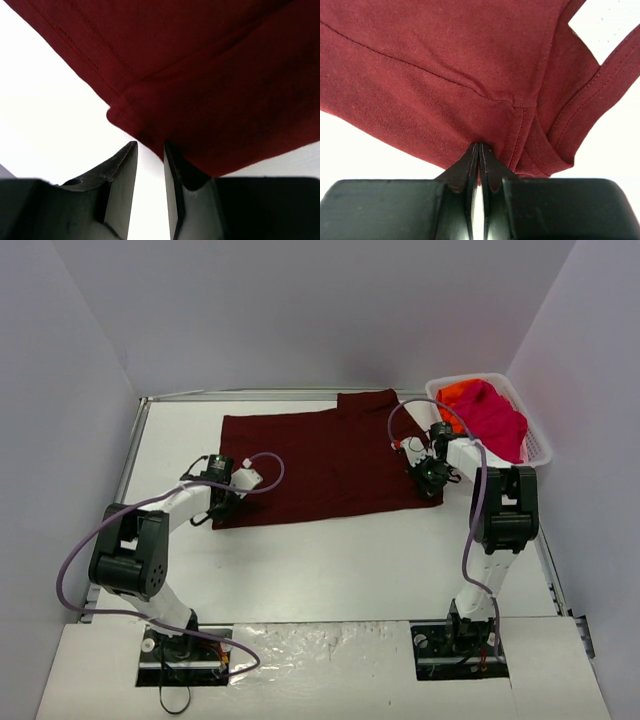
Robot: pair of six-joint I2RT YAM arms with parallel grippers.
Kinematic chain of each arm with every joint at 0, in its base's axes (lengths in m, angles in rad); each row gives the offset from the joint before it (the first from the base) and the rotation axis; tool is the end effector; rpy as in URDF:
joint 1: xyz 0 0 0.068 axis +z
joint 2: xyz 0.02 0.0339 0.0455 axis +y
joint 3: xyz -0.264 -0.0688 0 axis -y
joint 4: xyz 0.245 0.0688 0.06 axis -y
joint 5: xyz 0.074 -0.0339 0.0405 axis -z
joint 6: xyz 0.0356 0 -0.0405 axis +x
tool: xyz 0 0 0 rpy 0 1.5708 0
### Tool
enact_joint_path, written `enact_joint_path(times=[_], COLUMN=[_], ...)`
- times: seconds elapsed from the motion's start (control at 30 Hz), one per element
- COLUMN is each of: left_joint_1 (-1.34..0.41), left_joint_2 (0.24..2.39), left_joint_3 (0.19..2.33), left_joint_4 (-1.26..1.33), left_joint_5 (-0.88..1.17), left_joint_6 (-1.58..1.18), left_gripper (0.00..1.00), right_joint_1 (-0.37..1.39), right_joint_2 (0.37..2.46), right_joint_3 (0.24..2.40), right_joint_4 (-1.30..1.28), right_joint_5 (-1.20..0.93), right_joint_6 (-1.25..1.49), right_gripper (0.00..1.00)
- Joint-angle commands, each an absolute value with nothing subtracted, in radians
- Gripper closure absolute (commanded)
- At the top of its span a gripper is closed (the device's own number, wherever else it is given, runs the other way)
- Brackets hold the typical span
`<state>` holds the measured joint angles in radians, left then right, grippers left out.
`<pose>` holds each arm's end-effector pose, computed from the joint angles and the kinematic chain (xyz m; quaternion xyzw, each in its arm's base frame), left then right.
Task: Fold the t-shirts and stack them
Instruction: Fold the flattened tshirt in 1/3 of the way
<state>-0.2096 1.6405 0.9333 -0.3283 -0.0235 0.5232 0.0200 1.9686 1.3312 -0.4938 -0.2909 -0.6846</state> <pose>0.3127 -0.0657 0.1690 0.3426 0.9014 0.0525 0.2594 0.4006 0.0182 0.1615 -0.3629 0.8954 0.0633 0.2501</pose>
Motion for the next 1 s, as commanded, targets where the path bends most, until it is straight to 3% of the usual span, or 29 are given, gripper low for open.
enact_joint_path(times=[0.0, 0.97], left_joint_1=[-0.218, -0.328], left_joint_2=[1.606, 1.407], left_joint_3=[0.870, 0.781], left_joint_4=[-0.455, -0.864], left_joint_5=[-0.063, 0.017], left_joint_6=[0.558, 0.670], left_gripper=[0.73, 0.72], right_joint_1=[0.023, 0.210], right_joint_2=[1.990, 1.862], right_joint_3=[1.211, 0.971], right_joint_4=[-0.615, -0.896], right_joint_5=[-0.203, -0.233], right_joint_6=[-0.716, -0.758], right_gripper=[1.00, 1.00])
